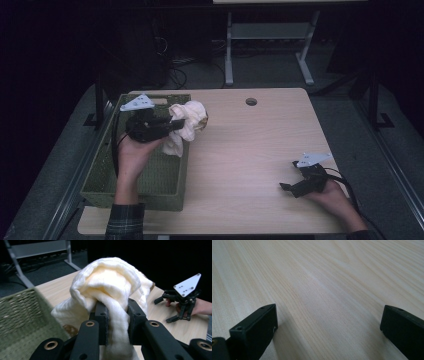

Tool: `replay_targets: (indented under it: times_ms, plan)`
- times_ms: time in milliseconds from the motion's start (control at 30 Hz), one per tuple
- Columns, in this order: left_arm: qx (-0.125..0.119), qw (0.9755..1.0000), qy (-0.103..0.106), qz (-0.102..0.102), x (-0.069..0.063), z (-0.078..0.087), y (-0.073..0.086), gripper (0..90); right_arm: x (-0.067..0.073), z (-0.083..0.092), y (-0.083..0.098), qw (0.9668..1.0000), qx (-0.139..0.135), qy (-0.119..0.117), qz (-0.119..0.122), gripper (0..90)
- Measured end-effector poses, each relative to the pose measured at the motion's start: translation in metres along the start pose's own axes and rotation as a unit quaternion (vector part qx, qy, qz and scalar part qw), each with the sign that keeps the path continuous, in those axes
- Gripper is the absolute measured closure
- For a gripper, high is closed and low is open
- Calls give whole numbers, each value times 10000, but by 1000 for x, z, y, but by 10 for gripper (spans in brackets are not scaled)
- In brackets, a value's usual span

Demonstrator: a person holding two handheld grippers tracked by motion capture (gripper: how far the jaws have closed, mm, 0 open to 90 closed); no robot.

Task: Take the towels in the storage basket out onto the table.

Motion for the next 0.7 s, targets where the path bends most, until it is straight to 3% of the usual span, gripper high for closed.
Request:
replay_targets:
  times_ms: [333,700]
  plan:
    - [51,9994,331,-21,-17,-27,-4,737,0,0,0,10000,0,1,0,8]
    - [189,9973,697,-104,-43,-61,4,736,0,0,0,10000,2,0,-2,9]
Point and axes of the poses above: each handheld gripper's, and its own axes: z roughly backward along the jaws, y roughly out of its underside, x roughly to its left, the point moved 3 cm from there along -z, roughly forward along the jaws, and after that the axes turned 9 degrees about -x, right-handed, at the moved point
